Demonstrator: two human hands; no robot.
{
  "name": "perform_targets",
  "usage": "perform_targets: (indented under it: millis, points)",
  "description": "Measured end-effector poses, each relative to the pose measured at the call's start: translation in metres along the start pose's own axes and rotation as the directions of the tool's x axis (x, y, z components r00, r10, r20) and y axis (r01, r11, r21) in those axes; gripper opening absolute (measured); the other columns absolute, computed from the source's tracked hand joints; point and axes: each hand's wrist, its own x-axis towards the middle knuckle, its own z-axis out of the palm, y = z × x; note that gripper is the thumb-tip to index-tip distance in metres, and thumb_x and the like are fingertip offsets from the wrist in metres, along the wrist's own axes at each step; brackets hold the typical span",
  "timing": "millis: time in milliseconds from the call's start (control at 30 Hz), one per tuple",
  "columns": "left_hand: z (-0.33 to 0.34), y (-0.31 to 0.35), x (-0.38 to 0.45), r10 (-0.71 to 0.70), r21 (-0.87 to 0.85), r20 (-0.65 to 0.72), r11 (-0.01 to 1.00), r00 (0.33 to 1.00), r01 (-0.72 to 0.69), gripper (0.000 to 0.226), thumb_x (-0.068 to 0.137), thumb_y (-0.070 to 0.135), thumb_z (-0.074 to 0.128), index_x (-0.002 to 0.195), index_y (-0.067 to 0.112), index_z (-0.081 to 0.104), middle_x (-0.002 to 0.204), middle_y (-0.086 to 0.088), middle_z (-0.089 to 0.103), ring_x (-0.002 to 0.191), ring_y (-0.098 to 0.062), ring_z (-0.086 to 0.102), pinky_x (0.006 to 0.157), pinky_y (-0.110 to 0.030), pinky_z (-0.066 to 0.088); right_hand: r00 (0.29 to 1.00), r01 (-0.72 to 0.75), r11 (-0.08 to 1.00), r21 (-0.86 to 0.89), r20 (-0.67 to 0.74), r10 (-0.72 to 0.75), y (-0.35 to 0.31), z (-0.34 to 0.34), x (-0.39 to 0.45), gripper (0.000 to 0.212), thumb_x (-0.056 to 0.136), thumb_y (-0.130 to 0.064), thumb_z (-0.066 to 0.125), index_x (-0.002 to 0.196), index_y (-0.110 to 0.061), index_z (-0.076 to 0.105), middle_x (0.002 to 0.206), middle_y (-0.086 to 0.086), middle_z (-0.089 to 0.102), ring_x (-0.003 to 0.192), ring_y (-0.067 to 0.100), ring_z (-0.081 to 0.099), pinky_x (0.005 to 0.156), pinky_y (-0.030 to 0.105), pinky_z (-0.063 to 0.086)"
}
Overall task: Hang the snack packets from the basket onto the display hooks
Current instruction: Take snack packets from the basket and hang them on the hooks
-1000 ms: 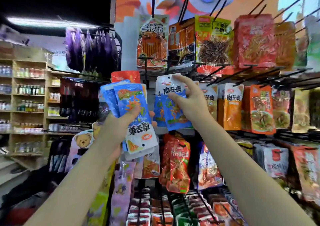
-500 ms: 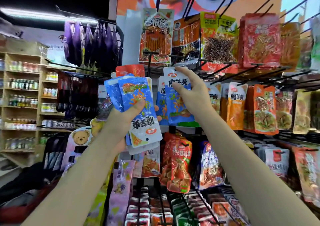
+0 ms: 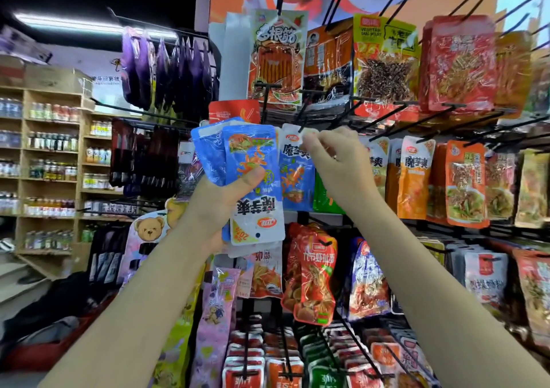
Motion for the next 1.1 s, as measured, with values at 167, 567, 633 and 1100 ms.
perform_targets:
  millis: [167, 567, 633, 1100]
  points:
    - [0.011, -0.003, -0.007, 0.022, 0.078, 0.108, 0.996, 0.994, -0.031, 0.036, 0.068, 0.019, 0.075, 0.104, 0.022, 0.071, 0.094, 0.003, 0.079, 0.084, -0.017, 0.076, 0.065, -0.03, 0.06, 0.922, -0.29, 0.868, 0.402, 0.362, 0.141, -0.028, 0.003, -0.02, 0.015, 0.091, -0.028, 0.073, 0.08, -0.018, 0.068, 0.055, -0.011, 0.058, 0.042, 0.004, 0.046, 0.043, 0.019, 0.038]
    - [-0.007, -0.011, -0.016, -0.001, 0.024, -0.036, 1.0, 0.999, 0.002, 0.03, 0.077, 0.011, 0.074, 0.105, 0.019, 0.071, 0.1, -0.008, 0.078, 0.087, -0.031, 0.076, 0.071, -0.047, 0.063, 0.925, -0.373, 0.781, 0.501, 0.269, 0.269, -0.004, -0.018, -0.025, 0.013, 0.09, -0.011, 0.074, 0.092, -0.008, 0.062, 0.068, 0.004, 0.07, 0.045, 0.018, 0.059, 0.042, 0.026, 0.045]
    - [-0.012, -0.012, -0.014, 0.006, -0.009, -0.124, 1.0, 0.992, -0.007, 0.023, 0.085, 0.007, 0.072, 0.104, 0.02, 0.07, 0.095, -0.006, 0.078, 0.083, -0.029, 0.076, 0.064, -0.045, 0.062, 0.85, -0.424, 0.869, 0.256, 0.442, 0.285, -0.002, -0.029, -0.027, 0.016, 0.086, -0.018, 0.079, 0.093, -0.01, 0.067, 0.072, -0.004, 0.073, 0.057, 0.012, 0.063, 0.055, 0.027, 0.049]
    - [0.008, 0.003, -0.013, -0.033, 0.165, -0.167, 0.984, 0.985, 0.061, 0.027, 0.079, 0.049, 0.071, 0.1, 0.032, 0.07, 0.1, 0.002, 0.078, 0.1, -0.026, 0.072, 0.092, -0.054, 0.057, 0.911, -0.158, 0.971, 0.181, 0.406, 0.073, -0.002, -0.019, -0.031, 0.051, 0.083, -0.023, 0.082, 0.123, -0.023, 0.049, 0.073, 0.005, 0.048, 0.051, 0.006, 0.042, 0.051, 0.021, 0.038]
